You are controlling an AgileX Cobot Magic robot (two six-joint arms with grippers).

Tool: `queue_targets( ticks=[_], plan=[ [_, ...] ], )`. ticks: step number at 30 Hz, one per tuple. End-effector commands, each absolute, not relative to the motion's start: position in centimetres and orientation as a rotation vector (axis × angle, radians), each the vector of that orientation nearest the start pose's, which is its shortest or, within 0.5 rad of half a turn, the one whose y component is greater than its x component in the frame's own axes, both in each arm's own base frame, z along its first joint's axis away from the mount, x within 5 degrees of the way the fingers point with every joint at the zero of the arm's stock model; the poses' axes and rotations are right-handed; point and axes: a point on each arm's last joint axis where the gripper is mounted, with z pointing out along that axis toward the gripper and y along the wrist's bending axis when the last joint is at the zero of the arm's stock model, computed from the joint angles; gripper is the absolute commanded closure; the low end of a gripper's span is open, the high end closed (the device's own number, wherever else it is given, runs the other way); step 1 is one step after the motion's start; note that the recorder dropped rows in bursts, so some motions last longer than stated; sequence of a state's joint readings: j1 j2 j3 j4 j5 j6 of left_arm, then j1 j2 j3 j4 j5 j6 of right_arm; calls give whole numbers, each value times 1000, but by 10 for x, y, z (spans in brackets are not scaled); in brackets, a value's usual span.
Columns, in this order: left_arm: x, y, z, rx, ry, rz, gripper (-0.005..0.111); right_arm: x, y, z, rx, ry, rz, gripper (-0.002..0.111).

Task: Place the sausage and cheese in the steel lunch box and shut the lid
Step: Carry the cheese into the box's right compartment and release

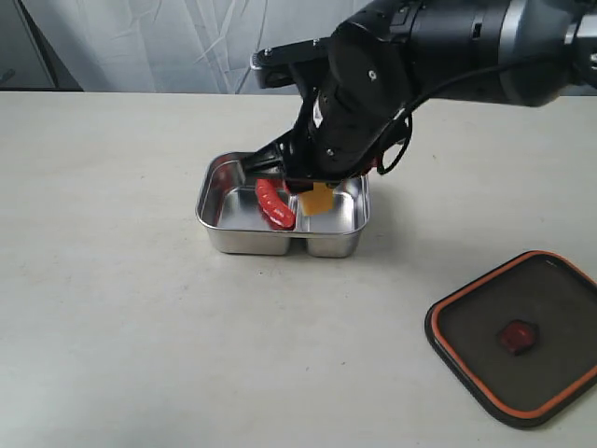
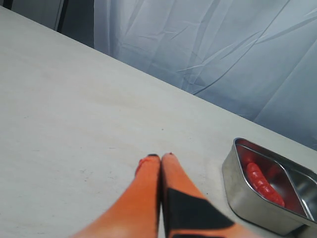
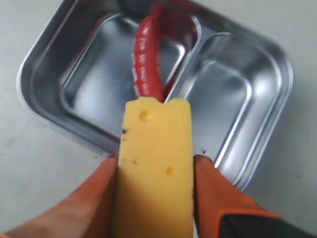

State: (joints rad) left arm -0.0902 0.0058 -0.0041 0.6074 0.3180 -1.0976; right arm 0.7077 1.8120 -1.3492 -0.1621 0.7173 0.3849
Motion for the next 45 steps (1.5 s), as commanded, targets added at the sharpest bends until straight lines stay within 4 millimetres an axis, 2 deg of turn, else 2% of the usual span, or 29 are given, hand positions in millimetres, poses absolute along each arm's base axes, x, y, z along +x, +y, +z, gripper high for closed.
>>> queue_targets(
  ticks=[1, 2, 5, 14, 37, 40, 45],
  plan=[
    [55, 11, 190, -487, 1680, -283, 107, 341, 223, 218, -433, 2608, 128, 109],
    [55, 11, 190, -487, 1680, -283, 107, 348, 220, 207, -422, 2610, 126, 109],
    [55, 11, 190, -487, 1680, -283, 107, 357, 220, 193, -432, 2591, 124, 109],
    [55, 11, 190, -487, 1680, -283, 107, 364, 226, 169, -444, 2588, 138, 109],
    [55, 11, 190, -487, 1680, -283, 107, 363, 225, 167, -444, 2615, 118, 109],
    [55, 11, 190, -487, 1680, -283, 107, 363, 225, 167, -451, 2610, 113, 98],
    [55, 11, 190, -487, 1680, -283, 107, 363, 225, 167, -448, 2606, 117, 55]
  ],
)
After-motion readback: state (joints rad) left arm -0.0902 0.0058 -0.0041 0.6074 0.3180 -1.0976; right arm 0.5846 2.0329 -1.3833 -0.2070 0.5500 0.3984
